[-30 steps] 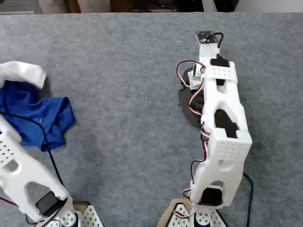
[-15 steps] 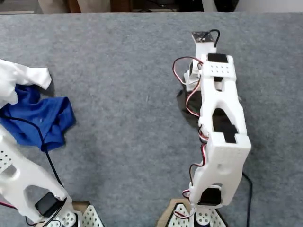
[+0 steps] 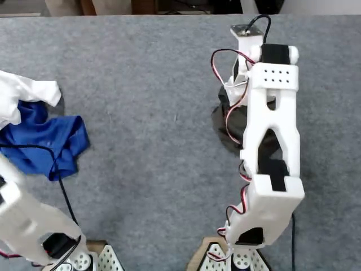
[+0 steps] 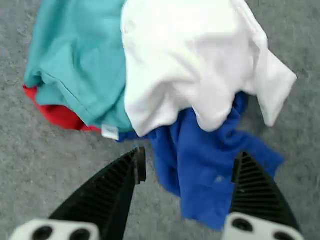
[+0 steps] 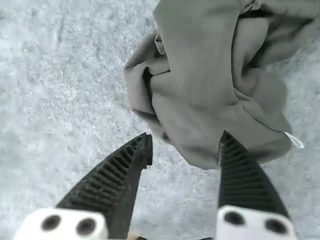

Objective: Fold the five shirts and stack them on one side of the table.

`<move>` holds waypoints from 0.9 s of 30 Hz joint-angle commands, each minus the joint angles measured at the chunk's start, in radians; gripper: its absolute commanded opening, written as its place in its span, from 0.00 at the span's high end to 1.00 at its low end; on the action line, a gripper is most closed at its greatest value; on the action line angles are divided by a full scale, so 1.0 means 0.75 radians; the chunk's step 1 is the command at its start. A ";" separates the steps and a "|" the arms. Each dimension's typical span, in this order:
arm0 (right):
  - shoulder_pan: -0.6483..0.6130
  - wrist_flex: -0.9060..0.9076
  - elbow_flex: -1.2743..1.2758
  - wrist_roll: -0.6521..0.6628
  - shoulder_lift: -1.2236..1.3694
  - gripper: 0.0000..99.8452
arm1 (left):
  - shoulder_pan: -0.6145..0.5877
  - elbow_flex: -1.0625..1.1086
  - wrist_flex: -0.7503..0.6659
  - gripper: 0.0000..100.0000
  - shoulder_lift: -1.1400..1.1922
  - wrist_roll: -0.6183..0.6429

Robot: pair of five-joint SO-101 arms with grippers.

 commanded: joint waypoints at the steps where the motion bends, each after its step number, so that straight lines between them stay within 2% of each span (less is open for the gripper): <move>1: 0.032 0.027 0.015 0.072 -0.126 0.85 | 0.166 0.489 0.010 0.72 -0.355 -0.008; 4: 0.046 0.023 0.064 0.092 -0.126 0.94 | 0.333 0.851 -0.031 0.72 -0.590 -0.002; 6: 0.046 0.014 0.107 0.094 -0.116 0.94 | 0.417 1.086 -0.145 0.72 -0.725 0.000; 10: 0.044 -0.082 0.249 0.088 -0.058 0.92 | 0.544 1.581 -0.458 0.72 -0.918 0.104; 16: -0.013 -0.123 0.365 0.082 0.034 0.92 | 0.583 2.146 -1.045 0.72 -1.026 0.266; 19: -0.060 -0.221 0.388 0.045 0.107 0.92 | 0.577 2.349 -1.313 0.72 -1.026 0.358; 21: -0.093 -0.299 0.384 0.035 0.189 0.92 | 0.581 2.439 -1.420 0.72 -1.036 0.364; 27: -0.183 -0.450 0.306 0.035 0.502 0.93 | 0.573 2.414 -1.455 0.72 -1.034 0.370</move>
